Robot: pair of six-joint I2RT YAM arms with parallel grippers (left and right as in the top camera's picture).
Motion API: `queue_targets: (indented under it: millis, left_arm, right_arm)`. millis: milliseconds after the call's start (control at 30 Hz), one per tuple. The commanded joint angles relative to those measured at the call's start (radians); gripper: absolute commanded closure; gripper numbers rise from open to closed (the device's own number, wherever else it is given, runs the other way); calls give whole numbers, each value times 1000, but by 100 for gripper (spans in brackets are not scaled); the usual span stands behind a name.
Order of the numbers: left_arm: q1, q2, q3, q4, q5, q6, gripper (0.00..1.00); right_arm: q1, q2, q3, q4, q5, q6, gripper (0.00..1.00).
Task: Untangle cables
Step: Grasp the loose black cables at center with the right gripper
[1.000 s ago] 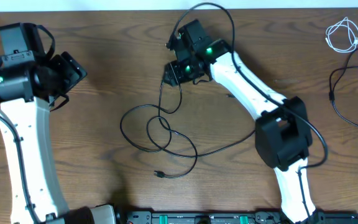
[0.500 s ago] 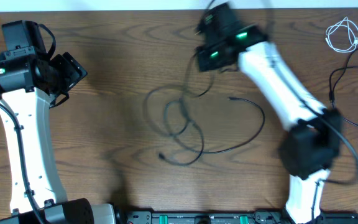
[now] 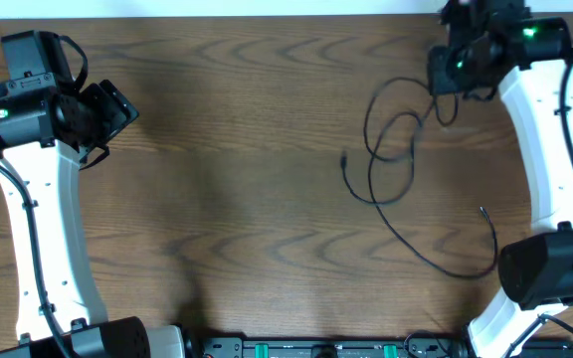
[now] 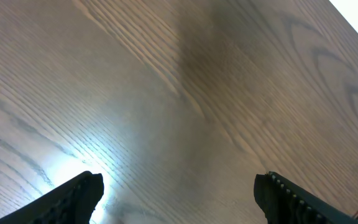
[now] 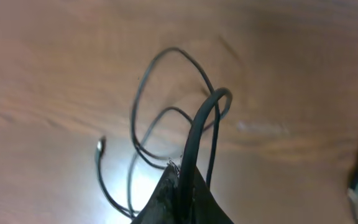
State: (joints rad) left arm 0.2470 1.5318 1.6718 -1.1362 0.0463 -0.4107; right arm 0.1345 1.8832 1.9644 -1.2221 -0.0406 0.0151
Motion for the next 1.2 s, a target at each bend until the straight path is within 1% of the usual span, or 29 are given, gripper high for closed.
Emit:
queue_targets:
  millis: [0, 133, 367, 467, 533, 567, 633, 700, 767, 800, 867, 900, 1033, 1167]
  left_arm:
    - [4, 10, 1, 0, -6, 17, 17]
    - [4, 14, 1, -3, -6, 17, 17]
    - [4, 21, 0, -3, -6, 17, 17]
    - [4, 24, 0, -3, -6, 17, 17]
    - [4, 26, 0, -3, -6, 17, 17]
    - [4, 26, 0, -3, -6, 17, 17]
    - [4, 28, 0, -3, -6, 17, 17]
    - [4, 30, 0, -3, -6, 17, 17]
    - [4, 30, 0, -3, -6, 17, 17]
    - [4, 30, 0, -4, -6, 17, 17]
    - [4, 30, 0, -3, -6, 17, 17]
    - [4, 30, 0, -3, -6, 17, 18]
    - [4, 30, 0, -4, -6, 17, 17]
    - [4, 30, 0, -8, -6, 17, 17]
  right_arm:
    - [88, 21, 5, -78, 188, -49, 99]
    - [175, 53, -44, -159, 264, -5, 99]
    - [315, 158, -209, -146, 298, 89, 99]
    - [365, 206, -243, -146, 271, 116, 94]
    - [402, 230, -259, -146, 245, 119, 85]
    - [427, 243, -264, -140, 236, 121, 77]
    - [444, 245, -264, -119, 237, 131, 53]
    - [447, 243, -262, -87, 238, 138, 42]
    - [440, 243, -257, -71, 237, 138, 35]
    - [432, 243, -256, -69, 237, 138, 30]
    - [413, 243, -253, -72, 236, 138, 26]
    - [403, 243, -248, -78, 229, 138, 25]
    - [362, 242, -239, -113, 149, 137, 25]
    - [327, 243, -277, -136, 35, 137, 26]
